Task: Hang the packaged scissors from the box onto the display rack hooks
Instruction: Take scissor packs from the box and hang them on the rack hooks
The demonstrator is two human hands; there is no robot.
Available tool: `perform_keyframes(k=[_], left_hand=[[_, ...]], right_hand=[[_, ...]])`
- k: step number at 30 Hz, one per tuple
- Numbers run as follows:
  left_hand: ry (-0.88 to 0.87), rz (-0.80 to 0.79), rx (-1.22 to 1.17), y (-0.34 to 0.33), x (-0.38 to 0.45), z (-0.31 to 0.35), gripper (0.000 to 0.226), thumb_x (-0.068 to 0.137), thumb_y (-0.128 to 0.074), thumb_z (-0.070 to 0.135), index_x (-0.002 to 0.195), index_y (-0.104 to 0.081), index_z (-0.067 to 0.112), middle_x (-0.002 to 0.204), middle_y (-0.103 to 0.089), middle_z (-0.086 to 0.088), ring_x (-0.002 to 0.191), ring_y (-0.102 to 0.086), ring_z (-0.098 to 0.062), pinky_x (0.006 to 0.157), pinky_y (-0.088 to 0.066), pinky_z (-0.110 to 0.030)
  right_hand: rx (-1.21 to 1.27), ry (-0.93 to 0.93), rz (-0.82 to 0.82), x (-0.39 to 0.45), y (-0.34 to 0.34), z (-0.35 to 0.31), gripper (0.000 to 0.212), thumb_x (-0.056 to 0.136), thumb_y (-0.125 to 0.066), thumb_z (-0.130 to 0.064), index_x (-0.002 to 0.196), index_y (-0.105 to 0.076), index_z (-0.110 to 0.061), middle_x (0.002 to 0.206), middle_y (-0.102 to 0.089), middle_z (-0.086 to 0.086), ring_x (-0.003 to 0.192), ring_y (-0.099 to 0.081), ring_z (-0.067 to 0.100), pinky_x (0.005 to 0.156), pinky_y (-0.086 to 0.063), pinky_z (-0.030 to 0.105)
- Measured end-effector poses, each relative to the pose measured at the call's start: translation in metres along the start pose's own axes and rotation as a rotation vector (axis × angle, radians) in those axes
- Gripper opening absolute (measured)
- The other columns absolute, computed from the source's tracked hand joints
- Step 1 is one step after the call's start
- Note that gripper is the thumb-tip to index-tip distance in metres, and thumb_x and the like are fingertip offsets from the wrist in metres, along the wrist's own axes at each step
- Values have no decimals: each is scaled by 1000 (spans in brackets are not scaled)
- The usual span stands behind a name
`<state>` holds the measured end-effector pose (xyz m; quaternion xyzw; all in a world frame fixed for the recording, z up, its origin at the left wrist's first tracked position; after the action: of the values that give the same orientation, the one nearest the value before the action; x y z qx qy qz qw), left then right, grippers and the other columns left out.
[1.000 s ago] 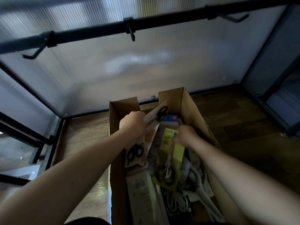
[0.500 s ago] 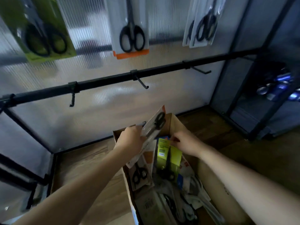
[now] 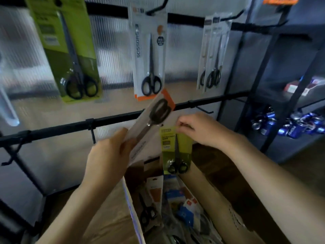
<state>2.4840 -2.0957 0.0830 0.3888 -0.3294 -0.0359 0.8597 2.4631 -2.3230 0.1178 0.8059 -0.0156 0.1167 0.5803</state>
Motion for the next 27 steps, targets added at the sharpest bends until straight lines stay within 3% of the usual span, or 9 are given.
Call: perform_keyframes(k=[4, 6, 9, 11, 14, 17, 20, 24, 27], left_hand=[[175, 265, -89, 49, -10, -1, 14, 91, -56, 23, 79, -54, 17, 62, -58, 4, 56, -55, -14, 49, -43, -35], [210, 405, -99, 70, -17, 1, 18, 90, -57, 21, 75, -52, 13, 59, -56, 5, 53, -53, -7, 45, -39, -23], [235, 571, -52, 96, -21, 2, 25, 89, -59, 18, 69, -48, 8, 56, -51, 8, 58, -53, 9, 46, -36, -9], [269, 641, -34, 109, -24, 1, 26, 89, -60, 19, 69, -49, 6, 55, -51, 4, 62, -54, 4, 48, -37, -12], [322, 683, -69, 120, -34, -4, 25, 89, -59, 24, 69, -49, 13, 56, -54, -4, 68, -55, -10, 49, -39, -24], [333, 739, -104, 130, -46, -4, 20, 88, -60, 26, 70, -52, 25, 74, -62, 16, 70, -58, -2, 52, -40, -14], [327, 762, -100, 135, -52, -6, 22, 86, -61, 22, 69, -53, 31, 76, -61, 22, 67, -56, 9, 53, -39, -5], [308, 737, -146, 139, -48, -17, 21, 86, -64, 23, 67, -56, 23, 71, -64, 6, 68, -59, -9, 49, -40, -14], [274, 738, -265, 141, -42, -22, 24, 85, -67, 34, 69, -57, 19, 65, -61, -1, 54, -55, -11, 46, -38, -19]], right_hand=[[67, 197, 86, 27, 39, -53, 16, 93, -56, -25, 103, -66, -16, 84, -61, -12, 75, -56, -1, 66, -40, 17], [143, 297, 162, 36, 56, -76, 17, 92, -58, -24, 103, -67, -15, 90, -66, -7, 83, -61, 5, 73, -47, 20], [210, 427, 261, 48, 75, -102, 14, 92, -59, -22, 100, -68, -16, 86, -66, -9, 79, -61, 2, 72, -45, 13], [243, 487, 303, 56, 86, -117, 13, 93, -58, -21, 100, -68, -16, 84, -65, -12, 78, -60, -2, 69, -42, 7], [318, 562, 398, 68, 100, -138, 18, 94, -57, -20, 108, -68, -16, 89, -67, -12, 81, -59, -7, 71, -42, 4], [318, 583, 455, 88, 112, -160, 23, 95, -55, -18, 114, -67, -15, 86, -62, -19, 70, -53, -19, 66, -36, -3], [285, 549, 492, 111, 121, -177, 26, 96, -53, -16, 118, -66, -14, 102, -70, -5, 77, -52, -12, 66, -33, -7], [327, 508, 512, 125, 124, -182, 27, 98, -49, -14, 119, -64, -10, 73, -54, -20, 52, -46, -20, 53, -33, -2], [358, 486, 532, 129, 124, -184, 25, 99, -46, -16, 117, -64, -13, 64, -56, -13, 45, -46, -2, 45, -33, 7]])
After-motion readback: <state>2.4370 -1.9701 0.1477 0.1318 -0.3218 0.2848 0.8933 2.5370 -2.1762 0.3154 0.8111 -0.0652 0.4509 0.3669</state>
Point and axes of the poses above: each hand's wrist, its own x-axis towards the middle knuckle, its own y-axis out of the back of the hand, z = x × y, the point moved 2 cm from there along x, towards the middle knuckle
